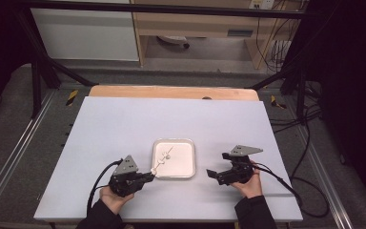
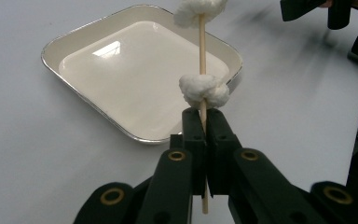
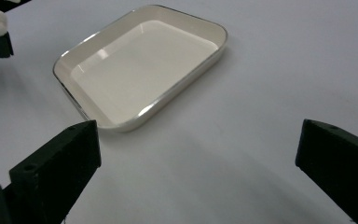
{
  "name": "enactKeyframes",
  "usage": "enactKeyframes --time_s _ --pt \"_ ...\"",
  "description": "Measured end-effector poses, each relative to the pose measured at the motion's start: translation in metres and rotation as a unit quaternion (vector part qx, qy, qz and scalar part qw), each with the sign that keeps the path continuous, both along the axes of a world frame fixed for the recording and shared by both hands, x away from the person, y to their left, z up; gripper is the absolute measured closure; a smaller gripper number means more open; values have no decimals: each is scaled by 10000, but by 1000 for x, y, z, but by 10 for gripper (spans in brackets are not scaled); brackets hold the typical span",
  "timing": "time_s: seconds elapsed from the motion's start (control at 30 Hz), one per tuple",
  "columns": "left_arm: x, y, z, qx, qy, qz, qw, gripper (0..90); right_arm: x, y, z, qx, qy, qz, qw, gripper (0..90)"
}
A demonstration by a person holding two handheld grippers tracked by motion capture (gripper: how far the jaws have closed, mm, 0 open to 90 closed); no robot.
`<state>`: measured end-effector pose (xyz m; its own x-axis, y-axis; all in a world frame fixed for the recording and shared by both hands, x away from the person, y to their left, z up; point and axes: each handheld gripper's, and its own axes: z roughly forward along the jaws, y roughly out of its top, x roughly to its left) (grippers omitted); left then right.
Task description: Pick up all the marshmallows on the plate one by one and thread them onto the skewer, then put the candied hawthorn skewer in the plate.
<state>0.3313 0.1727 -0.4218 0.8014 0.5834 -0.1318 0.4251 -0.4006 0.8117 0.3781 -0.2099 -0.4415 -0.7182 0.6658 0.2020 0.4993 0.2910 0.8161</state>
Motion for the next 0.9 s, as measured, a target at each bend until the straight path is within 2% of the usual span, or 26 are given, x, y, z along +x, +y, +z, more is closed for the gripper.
enactKeyframes --time_s 0.17,0.33,0.4,0.57,0.7,0.9 --pt "3 0 2 28 58 34 10000 882 -3 -16 -4 -181 -11 -102 9998 6" --pt "5 0 5 60 97 38 9999 882 -7 -27 -6 -201 -26 -144 9997 6" --pt "7 0 7 84 128 40 9999 882 -8 -29 -7 -315 -56 -131 9994 6" --pt "12 -1 13 127 159 57 9998 882 -9 -33 -10 -342 -43 -160 9993 6" --pt "17 -4 15 220 193 100 9995 882 -10 -35 -10 -487 -43 -159 9987 6" --pt "31 -13 17 407 283 195 9986 882 -13 -40 -12 -507 -29 -204 9985 6"
